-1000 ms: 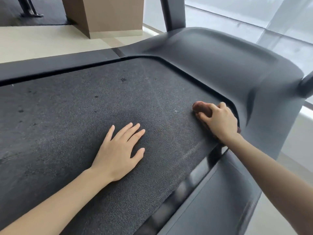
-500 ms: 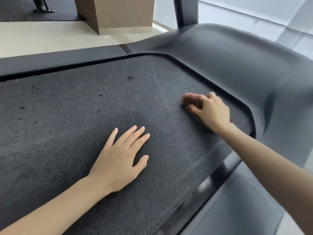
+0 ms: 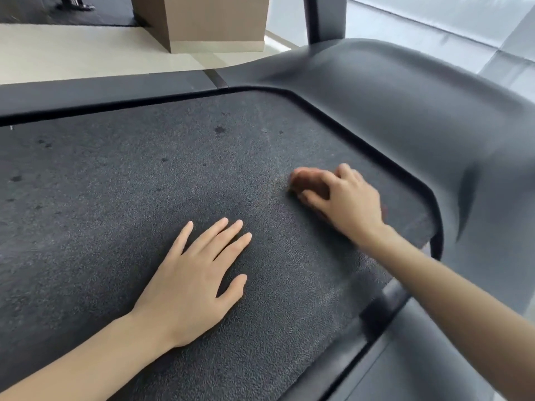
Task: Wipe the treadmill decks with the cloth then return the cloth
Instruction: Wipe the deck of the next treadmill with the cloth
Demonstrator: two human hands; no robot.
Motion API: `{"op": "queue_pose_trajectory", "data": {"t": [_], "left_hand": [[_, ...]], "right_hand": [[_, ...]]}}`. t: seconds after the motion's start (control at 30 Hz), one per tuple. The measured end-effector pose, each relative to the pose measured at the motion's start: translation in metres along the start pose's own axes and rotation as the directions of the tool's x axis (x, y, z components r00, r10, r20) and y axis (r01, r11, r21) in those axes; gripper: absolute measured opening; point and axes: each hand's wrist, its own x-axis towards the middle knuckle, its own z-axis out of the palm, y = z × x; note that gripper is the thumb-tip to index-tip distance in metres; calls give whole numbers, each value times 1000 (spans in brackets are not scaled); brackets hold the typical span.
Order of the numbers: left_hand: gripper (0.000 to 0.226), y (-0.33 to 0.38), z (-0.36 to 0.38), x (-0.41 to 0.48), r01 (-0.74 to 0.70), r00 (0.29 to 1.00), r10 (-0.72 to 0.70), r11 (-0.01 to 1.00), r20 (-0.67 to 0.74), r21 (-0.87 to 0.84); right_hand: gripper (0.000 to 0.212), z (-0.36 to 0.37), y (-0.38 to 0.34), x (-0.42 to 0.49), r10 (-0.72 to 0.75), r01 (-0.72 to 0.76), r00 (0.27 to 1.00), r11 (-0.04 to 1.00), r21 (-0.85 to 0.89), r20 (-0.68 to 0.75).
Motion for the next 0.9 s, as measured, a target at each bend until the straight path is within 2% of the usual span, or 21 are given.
{"op": "queue_pose_trajectory", "data": {"t": [0.1, 0.3, 0.5, 0.63, 0.9], "left_hand": [[60, 0, 2, 1, 2, 1000, -2, 1000, -18, -6], [59, -2, 3, 1, -6, 999, 5, 1000, -36, -22], [59, -2, 1, 2, 4, 999, -6, 999, -42, -39], [60, 0, 0, 2, 12, 999, -14, 999, -53, -44], [64, 2, -2, 0, 8, 999, -10, 999, -42, -42]], "right_hand": [[50, 4, 50, 26, 171, -170, 985, 983, -67, 4], [48, 15, 88, 50, 221, -224, 975, 964, -146, -37], [49, 15, 82, 53, 304, -310, 951, 937, -158, -63], [48, 4, 58, 32, 262, -267, 963, 957, -111, -63], [37, -26, -28, -57, 23, -29, 998, 994, -103, -62]]}}
